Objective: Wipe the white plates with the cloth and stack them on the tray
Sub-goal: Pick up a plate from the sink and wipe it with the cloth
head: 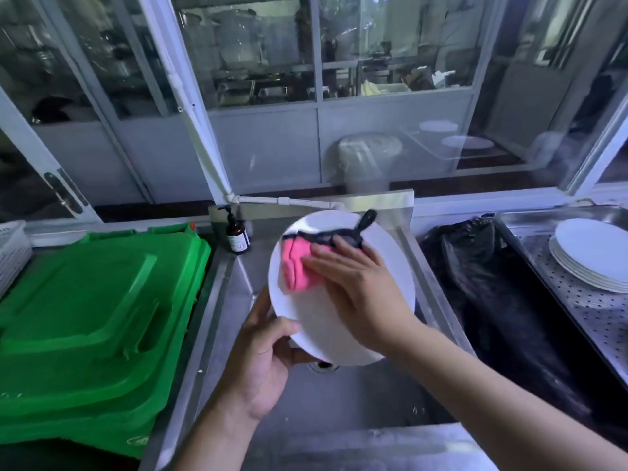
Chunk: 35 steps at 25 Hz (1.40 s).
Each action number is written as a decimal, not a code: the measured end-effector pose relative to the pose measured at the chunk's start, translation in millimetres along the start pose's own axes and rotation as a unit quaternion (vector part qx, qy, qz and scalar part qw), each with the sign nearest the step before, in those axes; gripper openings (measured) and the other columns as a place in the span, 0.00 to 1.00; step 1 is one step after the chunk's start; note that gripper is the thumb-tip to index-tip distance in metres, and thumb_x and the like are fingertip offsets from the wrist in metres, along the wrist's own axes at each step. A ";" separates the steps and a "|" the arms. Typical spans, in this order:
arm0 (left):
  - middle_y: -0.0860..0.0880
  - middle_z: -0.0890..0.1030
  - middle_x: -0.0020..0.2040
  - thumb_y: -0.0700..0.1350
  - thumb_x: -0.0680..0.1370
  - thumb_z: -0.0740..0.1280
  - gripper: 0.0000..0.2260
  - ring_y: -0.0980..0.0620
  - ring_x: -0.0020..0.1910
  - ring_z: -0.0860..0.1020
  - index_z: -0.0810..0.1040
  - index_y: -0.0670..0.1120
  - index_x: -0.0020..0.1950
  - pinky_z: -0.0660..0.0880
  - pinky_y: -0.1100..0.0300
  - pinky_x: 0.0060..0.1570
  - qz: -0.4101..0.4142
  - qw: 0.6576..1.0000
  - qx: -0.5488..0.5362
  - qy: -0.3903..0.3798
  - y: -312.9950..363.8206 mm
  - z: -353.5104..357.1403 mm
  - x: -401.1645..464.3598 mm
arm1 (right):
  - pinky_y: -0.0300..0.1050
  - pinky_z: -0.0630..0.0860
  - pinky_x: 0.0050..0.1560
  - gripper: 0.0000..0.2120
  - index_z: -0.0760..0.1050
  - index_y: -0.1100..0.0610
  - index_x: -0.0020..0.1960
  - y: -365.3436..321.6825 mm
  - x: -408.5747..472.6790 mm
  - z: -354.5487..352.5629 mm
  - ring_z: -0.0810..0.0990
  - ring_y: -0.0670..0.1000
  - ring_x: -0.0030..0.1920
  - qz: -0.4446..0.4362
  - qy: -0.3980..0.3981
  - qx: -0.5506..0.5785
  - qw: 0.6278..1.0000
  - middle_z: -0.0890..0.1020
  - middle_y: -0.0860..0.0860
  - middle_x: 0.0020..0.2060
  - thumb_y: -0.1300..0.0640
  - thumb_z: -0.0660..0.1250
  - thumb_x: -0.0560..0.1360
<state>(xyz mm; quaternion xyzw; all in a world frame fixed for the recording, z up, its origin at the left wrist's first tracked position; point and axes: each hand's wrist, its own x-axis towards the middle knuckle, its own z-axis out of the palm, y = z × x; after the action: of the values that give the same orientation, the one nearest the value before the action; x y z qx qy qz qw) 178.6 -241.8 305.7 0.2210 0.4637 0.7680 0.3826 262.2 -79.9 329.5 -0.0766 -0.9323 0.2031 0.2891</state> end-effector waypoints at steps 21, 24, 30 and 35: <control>0.45 0.83 0.61 0.42 0.63 0.69 0.32 0.42 0.57 0.82 0.79 0.58 0.67 0.81 0.38 0.43 -0.116 0.988 -0.057 -0.090 24.9 -111.9 5.3 | 0.49 0.75 0.62 0.20 0.73 0.46 0.70 -74.6 76.0 27.0 0.75 0.50 0.64 0.147 -0.066 -0.074 0.984 0.71 0.49 0.67 0.56 0.68 0.79; 0.44 0.82 0.61 0.37 0.66 0.64 0.31 0.43 0.56 0.82 0.80 0.58 0.66 0.81 0.39 0.42 -0.119 0.986 -0.070 -0.091 31.9 -119.6 2.6 | 0.58 0.72 0.65 0.20 0.75 0.54 0.70 -72.2 46.2 55.4 0.74 0.58 0.67 -0.003 0.015 -0.208 0.978 0.76 0.56 0.66 0.62 0.68 0.78; 0.41 0.82 0.61 0.37 0.67 0.62 0.31 0.42 0.56 0.81 0.79 0.58 0.67 0.80 0.40 0.41 -0.126 0.983 -0.038 -0.129 37.9 -120.0 -5.7 | 0.54 0.75 0.62 0.18 0.79 0.58 0.66 -73.3 17.9 51.4 0.77 0.56 0.62 -0.037 0.047 -0.201 0.978 0.81 0.55 0.61 0.65 0.67 0.77; 0.45 0.83 0.62 0.36 0.67 0.62 0.30 0.46 0.56 0.84 0.81 0.59 0.65 0.81 0.45 0.38 -0.113 0.984 -0.042 -0.134 47.4 -115.5 -11.4 | 0.56 0.55 0.78 0.27 0.64 0.52 0.78 -89.0 -4.4 54.9 0.56 0.54 0.80 -0.104 -0.123 -0.157 0.974 0.61 0.54 0.79 0.61 0.63 0.81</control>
<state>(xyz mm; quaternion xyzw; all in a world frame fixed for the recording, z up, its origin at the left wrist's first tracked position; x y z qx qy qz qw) 87.3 -326.8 293.1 0.2517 0.3977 0.7017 0.5349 232.2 -180.0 323.7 0.0023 -0.9838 0.0312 0.1766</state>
